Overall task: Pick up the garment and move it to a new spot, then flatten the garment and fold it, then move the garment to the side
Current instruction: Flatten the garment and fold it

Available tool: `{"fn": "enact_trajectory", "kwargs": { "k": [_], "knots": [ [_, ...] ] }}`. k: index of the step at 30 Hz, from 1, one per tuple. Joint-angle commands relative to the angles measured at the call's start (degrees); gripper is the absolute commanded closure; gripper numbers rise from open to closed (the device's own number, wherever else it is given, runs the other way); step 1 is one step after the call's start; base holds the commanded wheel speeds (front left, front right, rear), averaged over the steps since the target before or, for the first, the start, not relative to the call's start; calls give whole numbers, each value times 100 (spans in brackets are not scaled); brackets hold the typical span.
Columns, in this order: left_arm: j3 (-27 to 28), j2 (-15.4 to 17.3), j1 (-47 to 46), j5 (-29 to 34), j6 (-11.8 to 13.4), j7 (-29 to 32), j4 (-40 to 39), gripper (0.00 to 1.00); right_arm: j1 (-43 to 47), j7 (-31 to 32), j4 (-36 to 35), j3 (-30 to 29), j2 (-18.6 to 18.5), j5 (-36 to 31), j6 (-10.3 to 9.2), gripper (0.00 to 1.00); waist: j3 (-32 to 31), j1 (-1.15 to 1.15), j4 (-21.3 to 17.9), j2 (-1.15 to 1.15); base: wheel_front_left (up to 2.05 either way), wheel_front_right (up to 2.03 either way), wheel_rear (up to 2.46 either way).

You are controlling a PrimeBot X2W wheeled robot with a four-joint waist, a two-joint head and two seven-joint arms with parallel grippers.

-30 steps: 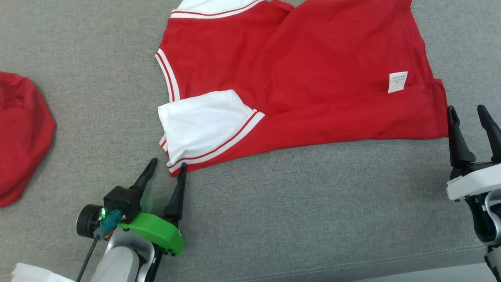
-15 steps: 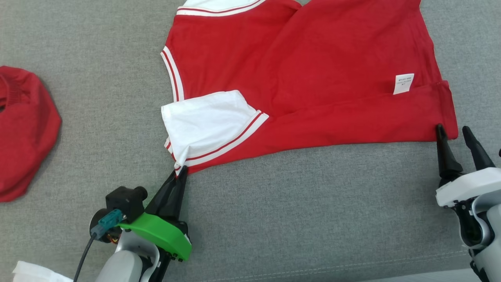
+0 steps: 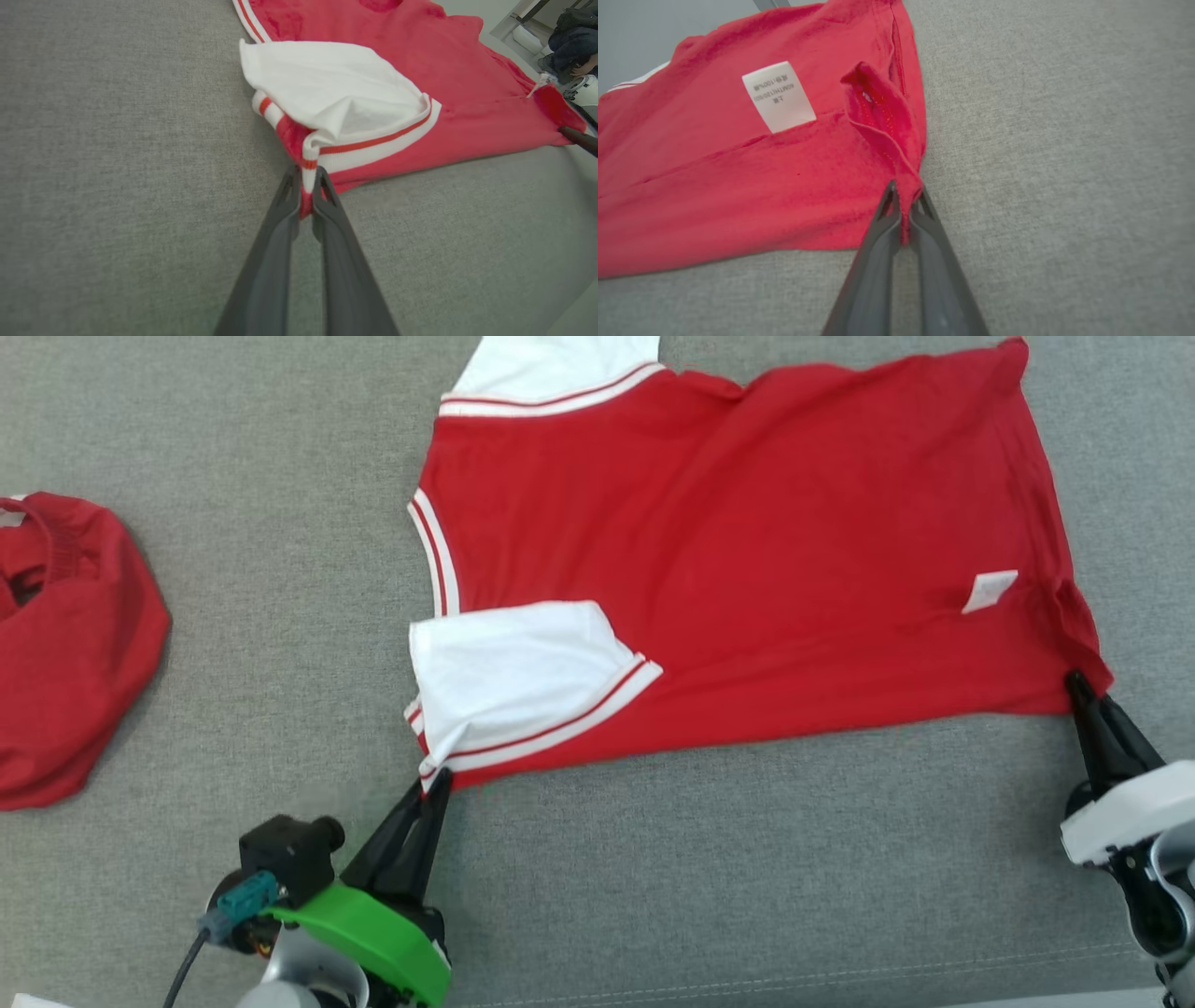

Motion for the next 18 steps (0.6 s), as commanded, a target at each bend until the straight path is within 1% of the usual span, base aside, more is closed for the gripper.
{"fn": "enact_trajectory", "kwargs": {
  "k": [1,7,10,15,16,17,18],
  "knots": [
    [15,79,170,-66,59,49,-86,100,173,-16,-60,7,-125,54,-11,100,-48,0,-19,0,0,0,0],
    [-137,130,660,-121,163,336,-388,100,693,-16,-309,13,-435,94,-12,100,-144,0,-33,0,0,0,0],
    [-178,135,809,-185,211,469,-475,100,877,-16,-372,-1,-465,107,-12,100,-167,0,-41,0,0,0,0],
    [-223,165,851,-154,279,564,-399,100,941,-16,-311,43,-400,158,-12,100,-220,0,-33,0,0,0,0],
    [-224,139,815,-157,289,549,-375,67,923,-16,-311,-26,-401,98,-12,40,-237,0,-21,0,0,0,0],
    [-218,121,779,-148,303,515,-350,27,917,-16,-323,-125,-385,50,-12,0,-260,0,-3,0,0,0,0],
    [-248,110,735,-129,296,513,-296,0,981,-16,-336,-243,-327,21,-11,0,-310,0,33,0,0,0,0]
  ]
}}
